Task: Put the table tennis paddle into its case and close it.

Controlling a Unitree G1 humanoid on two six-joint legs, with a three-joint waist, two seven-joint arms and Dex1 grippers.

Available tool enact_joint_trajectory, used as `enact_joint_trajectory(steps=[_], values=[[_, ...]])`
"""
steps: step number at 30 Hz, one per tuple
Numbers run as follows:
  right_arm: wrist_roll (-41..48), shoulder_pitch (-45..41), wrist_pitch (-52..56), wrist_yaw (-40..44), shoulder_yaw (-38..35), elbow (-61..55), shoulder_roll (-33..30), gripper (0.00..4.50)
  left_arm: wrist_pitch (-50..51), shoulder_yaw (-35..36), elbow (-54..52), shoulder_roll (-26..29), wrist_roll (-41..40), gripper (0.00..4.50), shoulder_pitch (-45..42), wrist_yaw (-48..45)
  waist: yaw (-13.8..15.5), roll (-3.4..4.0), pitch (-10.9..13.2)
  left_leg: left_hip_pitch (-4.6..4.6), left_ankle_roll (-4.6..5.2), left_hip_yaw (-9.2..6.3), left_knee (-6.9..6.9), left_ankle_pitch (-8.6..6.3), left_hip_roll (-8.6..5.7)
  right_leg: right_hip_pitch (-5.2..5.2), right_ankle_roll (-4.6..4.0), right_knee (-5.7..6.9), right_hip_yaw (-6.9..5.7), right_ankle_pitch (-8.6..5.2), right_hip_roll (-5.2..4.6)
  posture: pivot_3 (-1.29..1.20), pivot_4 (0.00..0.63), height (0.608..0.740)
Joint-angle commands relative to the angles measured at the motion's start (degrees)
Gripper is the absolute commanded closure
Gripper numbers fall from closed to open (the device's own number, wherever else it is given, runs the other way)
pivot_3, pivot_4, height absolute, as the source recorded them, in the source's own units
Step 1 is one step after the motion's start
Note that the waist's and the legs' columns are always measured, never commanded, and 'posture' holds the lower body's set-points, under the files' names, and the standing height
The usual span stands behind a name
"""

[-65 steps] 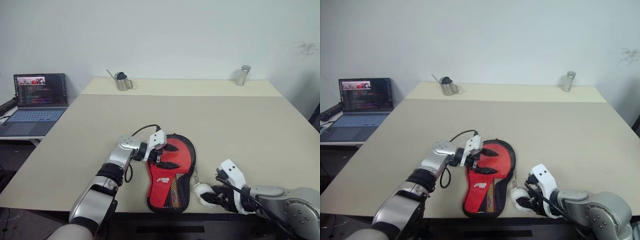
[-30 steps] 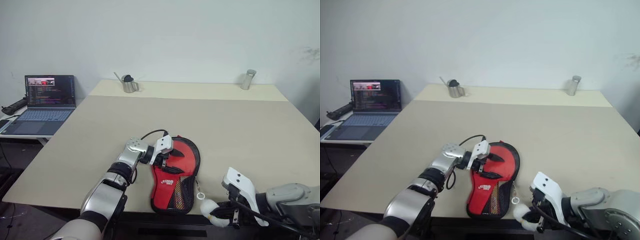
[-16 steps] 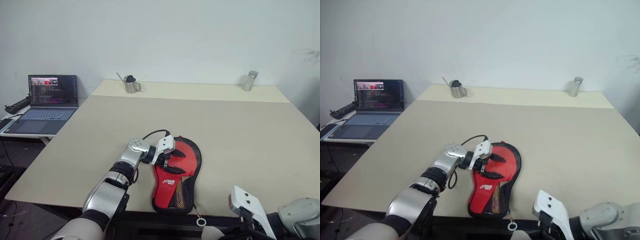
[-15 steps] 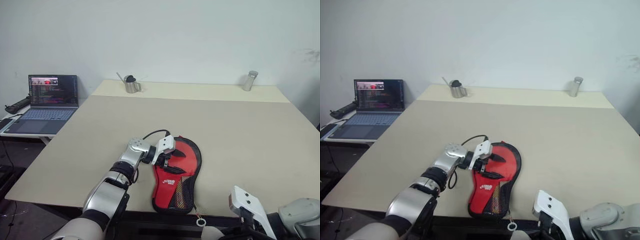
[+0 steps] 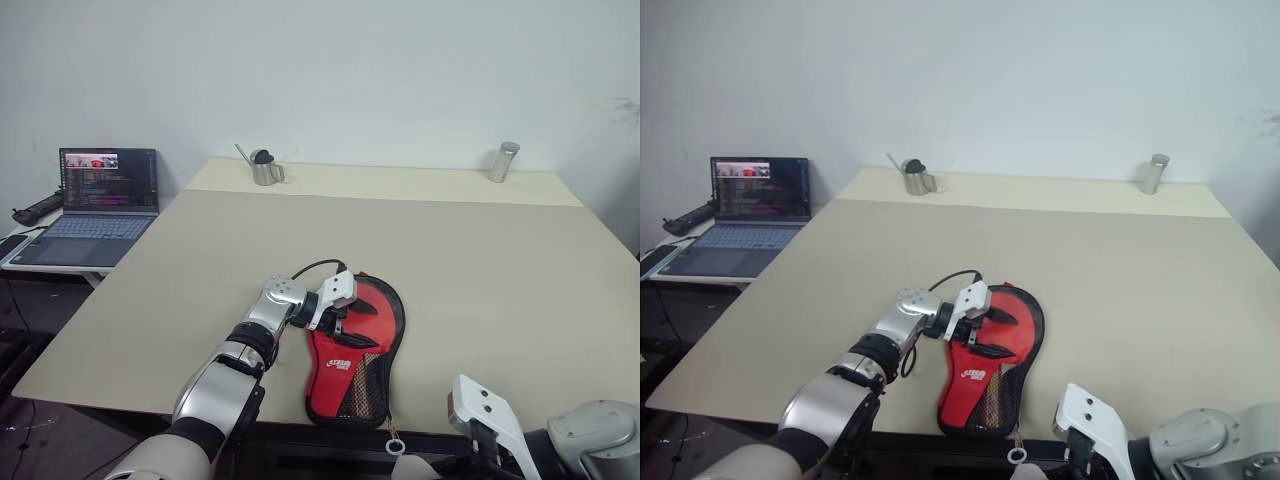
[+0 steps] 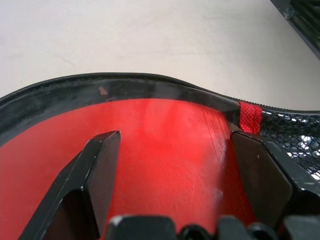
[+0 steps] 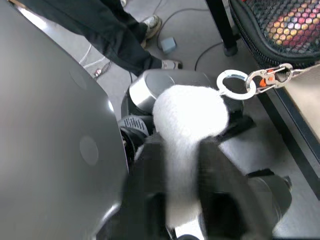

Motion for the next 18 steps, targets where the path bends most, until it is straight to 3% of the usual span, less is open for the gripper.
enact_joint_trajectory(steps=[1, 7, 13, 18], values=[[2.7, -0.5, -2.2, 2.4, -0.9, -1.8, -1.9, 2.27, -0.1, -0.9, 1.2, -0.4, 2.1, 0.67, 1.0, 0.8, 0.0, 0.00, 0.0, 0.00, 0.00, 0.00, 0.00, 0.00, 0.00, 0.00, 0.00, 0.00, 0.00, 0.00, 0.00, 0.00, 0.150, 0.740], [4.3, -1.9, -5.7, 1.3, -2.1, 1.4, -1.6, 0.24, 0.2, 0.0, 0.7, -0.5, 1.4, 0.67, 1.1, 1.5, 0.0, -0.01, 0.0, 0.02, 0.00, 0.00, 0.01, 0.00, 0.02, 0.00, 0.00, 0.02, 0.00, 0.00, 0.00, 0.00, 0.150, 0.740], [-4.7, -11.6, -9.4, -0.9, -2.8, 15.3, 4.1, 0.24, 5.7, 4.9, -8.1, 2.7, -4.8, 0.67, 3.1, -1.2, -0.5, -0.09, 0.1, 0.02, 0.00, 0.03, 0.03, 0.00, 0.04, -0.03, 0.04, 0.04, 0.04, 0.04, 0.01, 0.00, 0.150, 0.740], [-25.0, -16.1, -20.5, 2.9, 0.1, 27.6, 13.2, 0.24, 22.5, 9.2, -32.7, 10.2, -13.5, 0.67, 11.7, -3.5, -1.5, -0.19, 0.2, -0.09, -0.01, 0.16, -0.07, 0.01, 0.14, -0.35, -0.01, 0.25, 0.22, 0.02, 0.08, 0.00, 0.150, 0.740]])
